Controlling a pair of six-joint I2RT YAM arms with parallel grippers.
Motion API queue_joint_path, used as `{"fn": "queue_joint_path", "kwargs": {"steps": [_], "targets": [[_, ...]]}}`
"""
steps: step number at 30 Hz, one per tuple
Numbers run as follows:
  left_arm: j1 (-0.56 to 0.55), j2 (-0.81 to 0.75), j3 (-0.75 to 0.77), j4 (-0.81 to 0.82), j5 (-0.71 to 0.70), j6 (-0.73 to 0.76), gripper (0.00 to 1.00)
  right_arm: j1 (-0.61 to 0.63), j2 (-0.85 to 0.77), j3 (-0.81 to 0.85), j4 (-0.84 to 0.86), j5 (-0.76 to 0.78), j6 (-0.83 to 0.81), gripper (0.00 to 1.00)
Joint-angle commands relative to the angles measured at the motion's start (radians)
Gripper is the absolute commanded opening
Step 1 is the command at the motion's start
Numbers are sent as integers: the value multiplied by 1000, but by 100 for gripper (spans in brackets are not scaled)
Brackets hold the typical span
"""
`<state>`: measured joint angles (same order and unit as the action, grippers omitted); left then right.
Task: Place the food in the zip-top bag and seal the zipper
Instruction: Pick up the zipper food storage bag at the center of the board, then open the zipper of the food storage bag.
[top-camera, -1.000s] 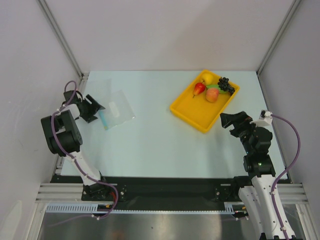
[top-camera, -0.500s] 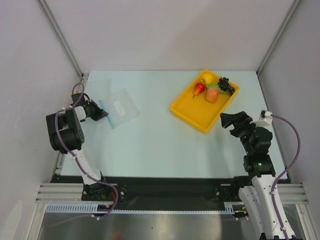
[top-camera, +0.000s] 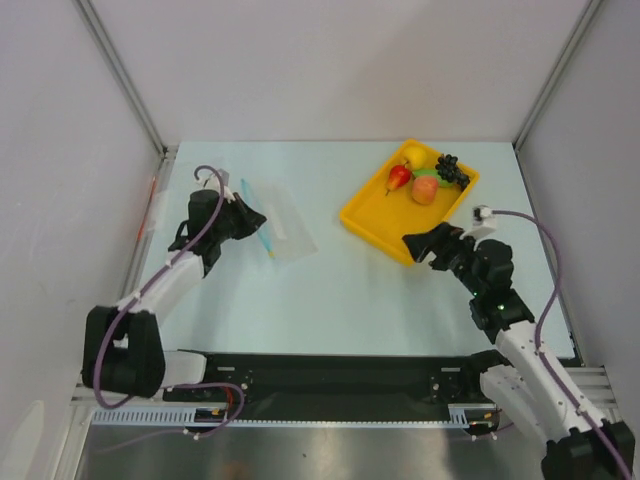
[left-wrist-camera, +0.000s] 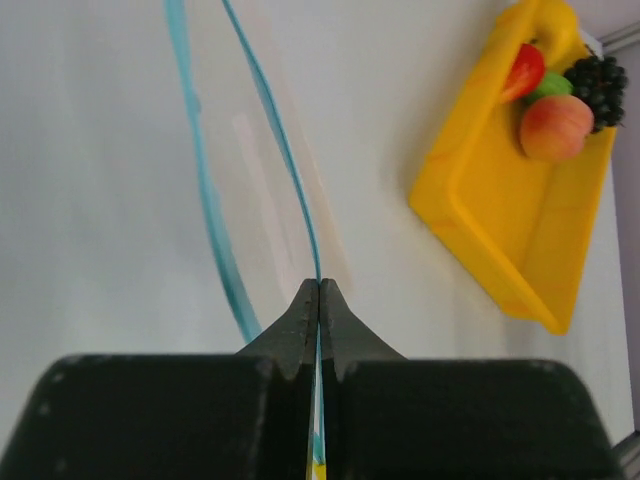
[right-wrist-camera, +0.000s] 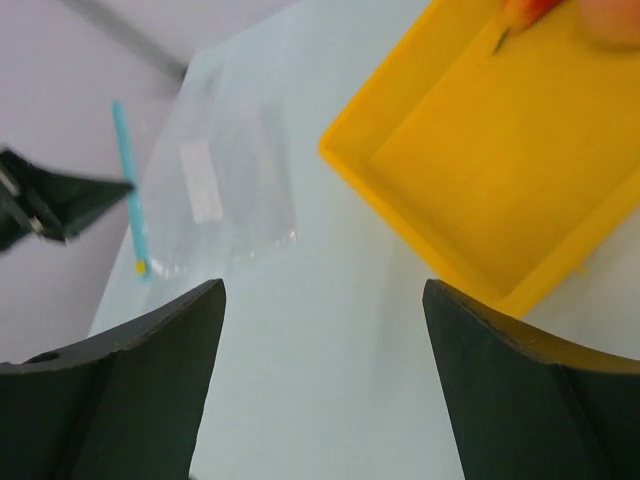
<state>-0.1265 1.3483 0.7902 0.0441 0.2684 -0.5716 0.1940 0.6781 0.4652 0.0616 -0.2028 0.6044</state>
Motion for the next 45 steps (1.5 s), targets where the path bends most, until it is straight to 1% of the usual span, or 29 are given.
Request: {"fn": "queue_joint_path", "kwargs": {"steps": [1,2,3,4,5,6,7,8,9,10,11,15,17,19,21,22,23,24,27,29,31,35,40,45], "targets": [[-80,-139,-52,42,-78,55,1,155,75,81,87,0,-147,86],[-144,-165,-63,45,-96,64,0,207,104,101,78,28,-172,86],[-181,-190,-72,42,-116,75,0,288,121,116,76,90,-195,86],[-218,-227,-74,36,-173,102,0,333,136,131,76,121,-219,87],[-290,-241,-75,34,-201,117,0,363,173,173,64,147,-250,88],[-323,-253,-75,33,-228,133,0,410,193,196,54,192,-264,88],[-352,-262,-75,33,-263,151,0,427,218,225,40,203,-271,88],[-410,-262,-77,40,-274,157,0,441,271,274,9,245,-273,87],[-441,-264,-85,51,-309,164,0,453,294,301,-3,284,-270,87],[-473,-258,-88,60,-331,176,0,458,322,323,-11,292,-270,86],[-533,-250,-95,74,-387,180,0,461,360,360,-17,299,-269,85],[-648,-248,-143,157,-468,225,0,464,431,398,15,318,-285,79],[-702,-247,-146,187,-462,252,0,466,446,391,35,319,-287,78],[-754,-210,-125,188,-521,295,0,469,439,336,72,304,-273,77],[-806,-151,-91,183,-526,296,0,479,420,287,124,307,-246,77],[-827,-131,-77,183,-550,311,0,486,404,265,132,313,-221,76],[-869,-114,-62,174,-572,321,0,505,400,263,126,316,-232,75],[-887,-76,-30,168,-618,335,0,518,396,265,116,350,-242,74],[-947,-40,4,155,-664,374,0,556,364,257,90,445,-264,70],[-981,-18,14,154,-693,391,0,558,341,245,96,448,-259,65],[-995,-8,37,134,-719,403,0,559,336,247,87,453,-253,63],[-1022,-12,49,123,-750,420,0,559,345,245,55,482,-209,63],[-1026,-28,52,116,-747,412,0,562,374,259,26,511,-172,60],[-1029,-49,35,120,-785,412,1,573,368,254,23,511,-152,60]]}}
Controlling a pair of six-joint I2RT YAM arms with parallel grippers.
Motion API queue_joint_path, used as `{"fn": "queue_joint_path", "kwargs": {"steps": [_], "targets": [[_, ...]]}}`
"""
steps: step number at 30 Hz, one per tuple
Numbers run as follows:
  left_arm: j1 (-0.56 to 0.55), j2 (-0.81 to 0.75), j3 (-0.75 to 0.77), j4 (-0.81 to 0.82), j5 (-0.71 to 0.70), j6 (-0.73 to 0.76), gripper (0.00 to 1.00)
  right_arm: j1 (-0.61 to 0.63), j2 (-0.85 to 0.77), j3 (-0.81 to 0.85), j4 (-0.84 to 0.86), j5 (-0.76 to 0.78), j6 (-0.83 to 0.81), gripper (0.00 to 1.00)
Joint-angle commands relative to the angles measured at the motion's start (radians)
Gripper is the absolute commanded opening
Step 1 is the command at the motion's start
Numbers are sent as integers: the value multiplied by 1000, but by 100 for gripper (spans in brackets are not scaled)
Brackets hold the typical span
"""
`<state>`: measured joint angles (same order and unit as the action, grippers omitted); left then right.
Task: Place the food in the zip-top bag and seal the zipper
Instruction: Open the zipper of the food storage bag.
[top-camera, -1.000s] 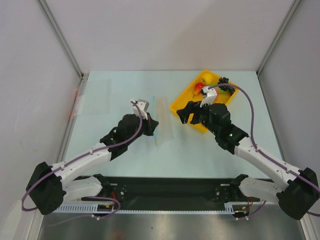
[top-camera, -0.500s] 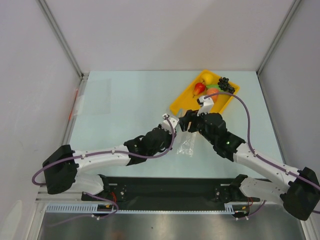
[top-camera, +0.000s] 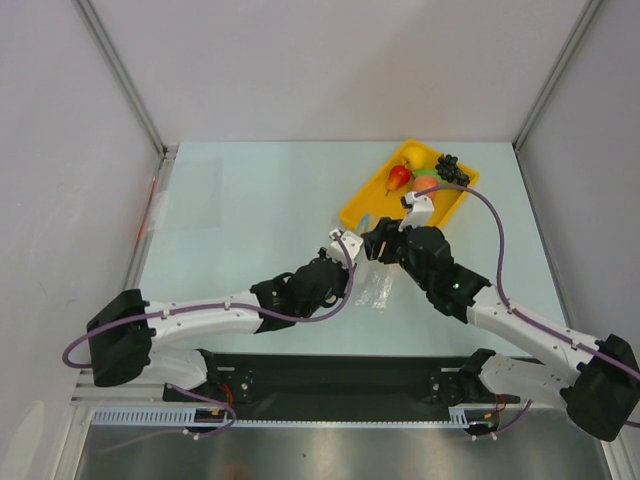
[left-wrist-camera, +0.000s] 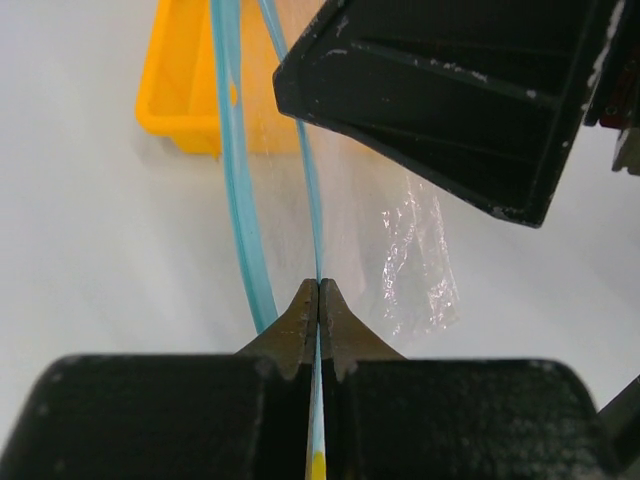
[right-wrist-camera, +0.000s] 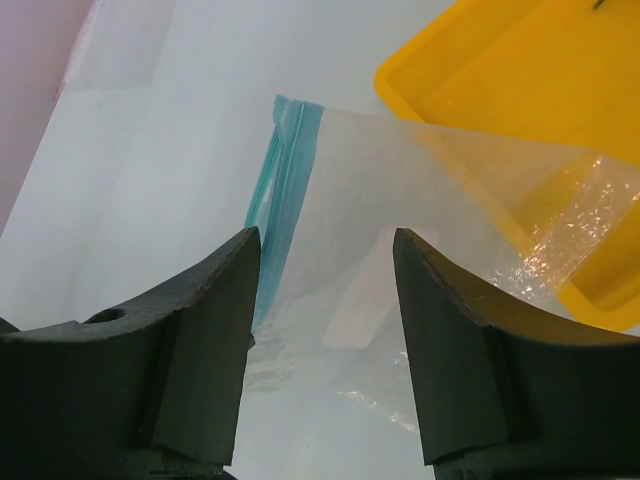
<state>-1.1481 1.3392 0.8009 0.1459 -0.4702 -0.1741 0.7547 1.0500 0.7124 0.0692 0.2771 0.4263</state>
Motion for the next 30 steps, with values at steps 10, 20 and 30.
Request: {"fn": "queue_joint_path", "kwargs": {"steps": [10,20,30], "targets": [[-9,-26,47,-5,-31,16,0,58,79,44,8,27,55,58],[-13,-37,46,-6,-41,21,1,66,91,47,11,-6,75,48],[-15,-3,72,-25,-77,44,0,84,117,120,-109,22,127,77]]}}
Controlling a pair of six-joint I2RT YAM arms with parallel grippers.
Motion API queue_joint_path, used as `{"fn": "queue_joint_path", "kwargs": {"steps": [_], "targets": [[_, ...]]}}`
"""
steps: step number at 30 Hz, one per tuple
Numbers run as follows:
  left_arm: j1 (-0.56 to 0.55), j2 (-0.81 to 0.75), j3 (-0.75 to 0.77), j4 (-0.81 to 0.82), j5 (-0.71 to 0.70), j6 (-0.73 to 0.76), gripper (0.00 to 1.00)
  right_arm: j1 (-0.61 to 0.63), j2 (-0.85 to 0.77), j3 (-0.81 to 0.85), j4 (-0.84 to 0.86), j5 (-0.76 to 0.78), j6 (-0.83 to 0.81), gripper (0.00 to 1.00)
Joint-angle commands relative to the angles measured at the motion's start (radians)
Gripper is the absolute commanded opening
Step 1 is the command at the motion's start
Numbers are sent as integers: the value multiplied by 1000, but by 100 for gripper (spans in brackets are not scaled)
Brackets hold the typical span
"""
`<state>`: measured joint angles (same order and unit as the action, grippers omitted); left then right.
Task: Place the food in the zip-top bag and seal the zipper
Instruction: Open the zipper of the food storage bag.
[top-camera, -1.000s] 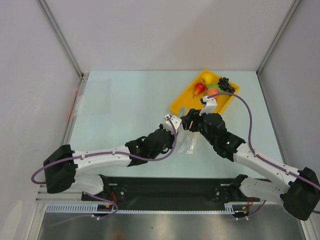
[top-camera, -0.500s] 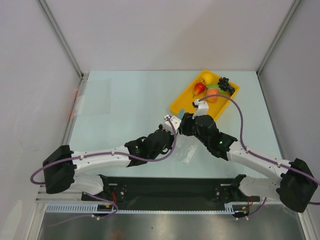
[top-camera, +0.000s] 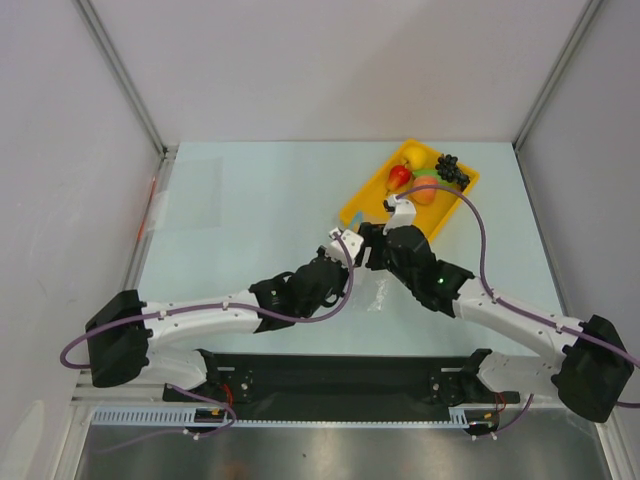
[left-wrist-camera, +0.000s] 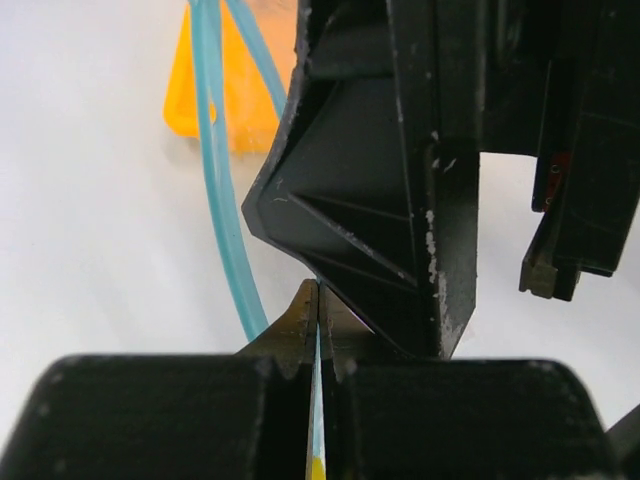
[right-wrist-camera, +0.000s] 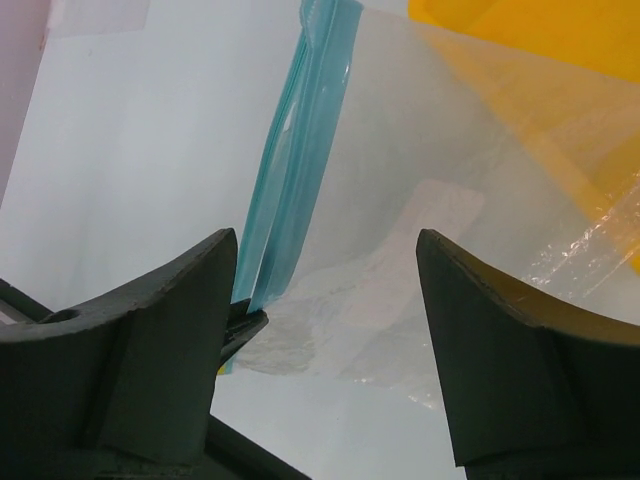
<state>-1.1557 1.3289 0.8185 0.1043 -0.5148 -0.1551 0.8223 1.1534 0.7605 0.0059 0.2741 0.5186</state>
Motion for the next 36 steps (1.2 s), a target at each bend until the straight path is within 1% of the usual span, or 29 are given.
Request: {"fn": "queue_joint_path", "kwargs": {"steps": [1,3,5,6,7,10,11,14,15,16,17,18,19,20,21,23,24,27,28,30,31,33,34,36], "targets": [[-9,4,53,15,-39,29,0,20,20,79,-61,25,38,77],[-10,-3,48,26,-45,37,0,26,45,97,-69,25,46,75],[-13,-7,50,23,-48,38,0,35,66,106,-76,28,49,70],[-16,-8,50,25,-53,45,0,40,69,109,-80,33,49,67],[-18,-10,48,25,-60,46,0,43,71,112,-80,40,47,60],[-19,-10,47,25,-76,45,0,46,62,102,-64,51,43,50],[-21,-7,45,28,-71,45,0,44,46,83,-38,42,37,42],[-24,-2,50,29,-68,42,0,44,29,65,-17,37,29,25],[-24,-3,50,25,-68,39,1,44,22,62,-17,40,26,13],[-22,-5,51,21,-67,35,2,43,13,57,15,39,17,7],[-24,-10,53,14,-67,23,12,40,6,47,23,42,11,2],[-22,-16,48,8,-68,17,18,37,2,40,31,51,8,0],[-22,-40,44,9,-68,12,23,34,-7,34,42,48,-5,0],[-21,-54,31,12,-64,5,38,23,-9,24,49,47,-9,0],[-19,-74,24,14,-47,3,43,20,-8,22,55,45,-14,0],[-10,-131,2,15,-22,0,49,11,0,23,57,33,-32,0],[-3,-149,-4,14,-10,-7,50,6,0,22,63,31,-37,0],[66,-217,-42,5,48,-50,52,3,-7,14,80,7,-72,0],[120,-230,-53,5,109,-64,52,3,-11,11,83,-4,-83,0],[186,-241,-70,5,169,-98,55,3,-15,8,94,-16,-94,0],[194,-238,-70,0,211,-103,56,3,-15,5,95,-29,-94,0],[195,-212,-58,0,234,-95,59,3,-17,7,98,-39,-95,0],[195,-205,-56,8,254,-93,63,3,-15,7,100,-39,-97,0],[197,-171,-47,14,274,-89,65,3,-15,7,100,-47,-95,0]]}}
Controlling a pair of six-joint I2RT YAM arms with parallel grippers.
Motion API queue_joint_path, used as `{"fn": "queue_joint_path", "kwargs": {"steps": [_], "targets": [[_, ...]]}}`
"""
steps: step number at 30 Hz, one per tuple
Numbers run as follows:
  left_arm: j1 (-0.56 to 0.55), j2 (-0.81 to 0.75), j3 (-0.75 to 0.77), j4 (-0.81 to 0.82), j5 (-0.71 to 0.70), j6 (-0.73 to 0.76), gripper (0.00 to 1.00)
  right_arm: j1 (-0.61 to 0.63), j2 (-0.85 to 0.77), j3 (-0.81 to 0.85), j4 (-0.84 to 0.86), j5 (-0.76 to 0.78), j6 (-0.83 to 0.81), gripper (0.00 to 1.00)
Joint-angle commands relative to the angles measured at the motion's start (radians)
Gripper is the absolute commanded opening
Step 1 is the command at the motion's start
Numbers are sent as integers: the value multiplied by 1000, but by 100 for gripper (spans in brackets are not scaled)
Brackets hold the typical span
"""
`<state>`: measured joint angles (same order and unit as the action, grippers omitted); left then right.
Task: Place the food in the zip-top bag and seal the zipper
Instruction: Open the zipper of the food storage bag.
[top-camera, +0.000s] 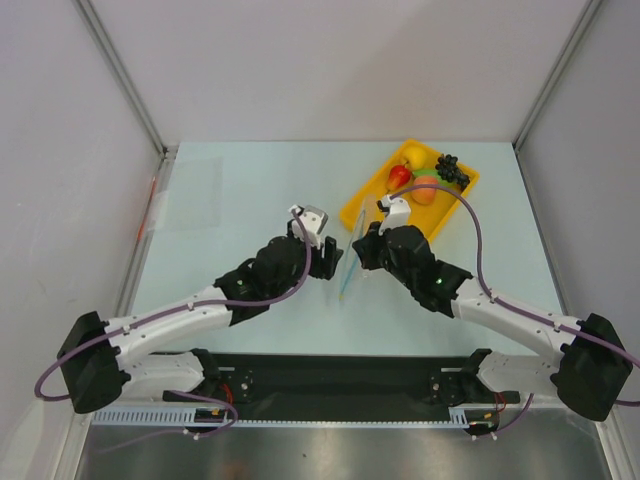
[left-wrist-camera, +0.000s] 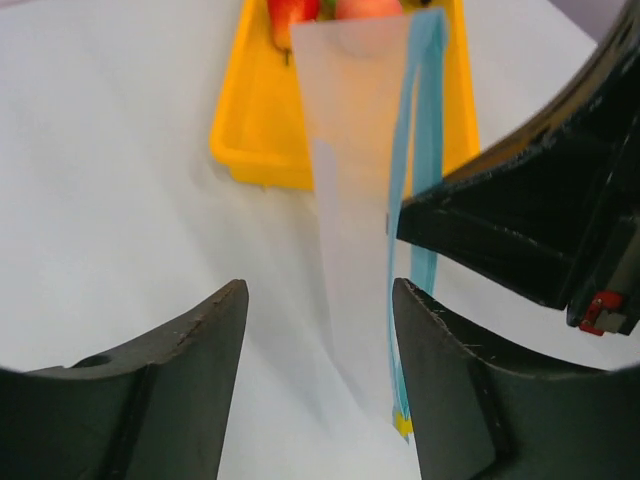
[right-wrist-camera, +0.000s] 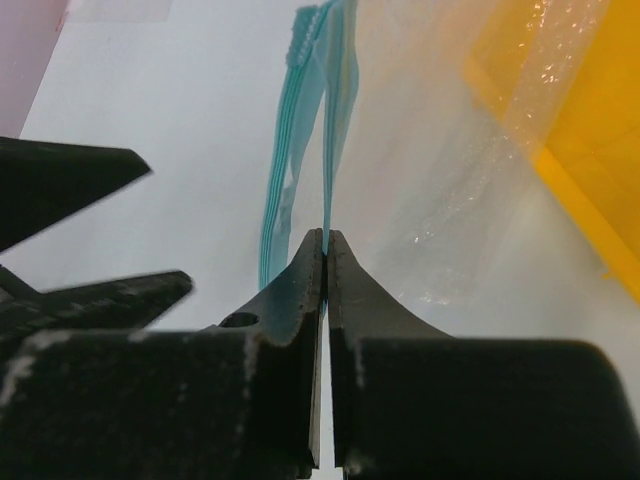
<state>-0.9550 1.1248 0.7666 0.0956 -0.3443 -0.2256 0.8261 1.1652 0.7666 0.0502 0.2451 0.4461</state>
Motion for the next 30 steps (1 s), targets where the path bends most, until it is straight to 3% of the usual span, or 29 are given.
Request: {"fn": "queue_joint_path", "kwargs": {"steps": [1,13,18,21,22,25,28,30], "targets": [[-5,46,10,21,117,-14,66,-1,-27,2,56,-24,-21,0],[-10,131,52,12,212,-6,65,4,-38,0,59,-47,-17,0],[-8,193,102,-52,156,-1,66,8,-32,3,60,-59,-17,0],[-10,182,94,-51,113,-4,50,15,-36,0,65,-50,-24,0],[-8,179,89,-50,96,-4,36,15,-36,0,63,-50,-24,0],[-10,158,89,-60,96,-4,10,18,-39,3,60,-69,-32,0],[-10,130,71,-48,74,-1,0,18,-39,2,65,-60,-43,0],[-10,124,72,-56,71,-1,0,18,-39,5,60,-61,-43,3]]}}
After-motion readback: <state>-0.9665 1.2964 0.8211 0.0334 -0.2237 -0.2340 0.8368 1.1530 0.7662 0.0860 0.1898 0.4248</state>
